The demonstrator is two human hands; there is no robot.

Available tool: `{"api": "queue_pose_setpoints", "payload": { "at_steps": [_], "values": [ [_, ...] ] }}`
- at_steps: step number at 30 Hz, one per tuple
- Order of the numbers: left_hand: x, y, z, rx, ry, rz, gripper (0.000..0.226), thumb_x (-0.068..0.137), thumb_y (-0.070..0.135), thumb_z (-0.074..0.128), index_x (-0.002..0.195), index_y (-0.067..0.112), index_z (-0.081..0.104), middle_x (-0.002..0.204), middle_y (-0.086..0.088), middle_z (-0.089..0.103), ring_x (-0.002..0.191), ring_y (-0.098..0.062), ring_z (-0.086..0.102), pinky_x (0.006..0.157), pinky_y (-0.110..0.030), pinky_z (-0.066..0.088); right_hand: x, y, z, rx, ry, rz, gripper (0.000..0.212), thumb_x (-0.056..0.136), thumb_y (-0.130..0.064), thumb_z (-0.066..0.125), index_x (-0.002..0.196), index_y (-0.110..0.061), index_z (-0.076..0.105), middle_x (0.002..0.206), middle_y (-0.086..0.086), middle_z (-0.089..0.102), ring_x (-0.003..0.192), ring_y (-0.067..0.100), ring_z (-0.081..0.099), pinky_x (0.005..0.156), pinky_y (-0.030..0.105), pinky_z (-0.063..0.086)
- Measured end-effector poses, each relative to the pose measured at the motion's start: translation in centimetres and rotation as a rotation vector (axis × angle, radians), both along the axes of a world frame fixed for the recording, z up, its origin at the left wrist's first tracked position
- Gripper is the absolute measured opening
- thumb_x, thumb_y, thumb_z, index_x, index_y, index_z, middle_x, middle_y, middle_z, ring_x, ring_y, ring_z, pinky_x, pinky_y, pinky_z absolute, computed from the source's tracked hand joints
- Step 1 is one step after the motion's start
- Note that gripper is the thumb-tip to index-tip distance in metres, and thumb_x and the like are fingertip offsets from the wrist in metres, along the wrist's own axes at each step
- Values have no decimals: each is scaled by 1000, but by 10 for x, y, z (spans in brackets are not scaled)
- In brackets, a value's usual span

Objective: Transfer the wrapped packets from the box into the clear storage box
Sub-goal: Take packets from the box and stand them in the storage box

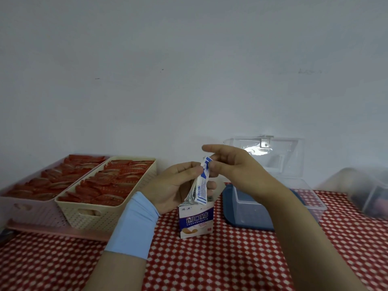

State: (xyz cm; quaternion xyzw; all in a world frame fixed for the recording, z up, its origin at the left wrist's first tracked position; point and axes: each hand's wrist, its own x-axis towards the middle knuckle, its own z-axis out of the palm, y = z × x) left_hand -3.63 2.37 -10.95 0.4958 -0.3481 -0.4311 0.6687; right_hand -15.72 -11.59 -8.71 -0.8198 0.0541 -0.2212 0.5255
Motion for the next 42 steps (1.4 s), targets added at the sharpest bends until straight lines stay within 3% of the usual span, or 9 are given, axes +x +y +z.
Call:
{"api": "queue_pose_setpoints", "payload": {
  "at_steps": [5,11,16,22,25,28,34,40,42],
  "values": [
    [0,-1,0,50,6,-25,45,83,24,61,118,-3,59,95,-16,73,78,-23,72,66,-31,60,-4,-5,1,-69,47,-42,17,97,-7,60,94,-12,76,81,-2,76,75,7,68,70,18,55],
    [-2,0,1,85,-66,-30,48,81,25,60,121,-1,59,94,-9,74,70,-14,67,62,-26,58,-3,-9,0,-40,-34,-183,16,95,-8,62,95,-13,77,88,4,76,75,11,68,77,25,55],
    [-2,0,1,18,-40,14,37,83,24,57,110,1,65,90,-8,74,66,-12,66,58,-24,58,-2,-5,-1,199,83,-44,19,94,-17,67,112,-15,72,98,5,77,81,11,70,84,33,55],
    [-7,0,5,31,-3,20,24,90,16,56,107,1,62,96,-15,75,73,-21,72,63,-31,61,1,-8,-6,337,107,-27,12,91,-19,69,96,-10,77,89,6,77,81,14,66,86,36,50],
    [-5,-1,12,177,-314,178,4,96,10,60,99,6,60,97,-14,76,84,-24,74,74,-37,61,2,-7,-8,224,89,-148,11,90,-16,71,95,-8,77,90,9,78,78,15,68,76,33,51],
    [-7,-3,19,240,-707,378,3,89,13,70,88,12,68,78,-3,75,65,-9,68,62,-22,55,2,-4,-7,232,38,-222,7,89,-14,73,89,-9,78,83,8,77,72,12,66,65,27,50],
    [-22,-10,14,186,-716,480,4,88,11,71,86,9,70,76,-6,75,61,-8,71,55,-20,54,-6,0,-7,474,64,-190,8,89,-14,73,88,-6,74,88,12,77,71,18,71,69,30,56],
    [-25,-20,4,239,-816,479,4,88,28,71,89,24,69,83,11,70,79,-9,67,71,-24,55,-14,-10,-1,337,110,-291,11,91,-12,71,84,-5,69,86,16,76,66,19,72,61,29,57],
    [-24,-20,4,378,-999,424,28,83,42,73,106,30,63,103,16,63,96,-5,57,78,-22,46,-18,-16,0,295,116,-372,11,93,-14,69,83,-9,69,87,11,76,65,16,72,54,23,51]
  ]
}}
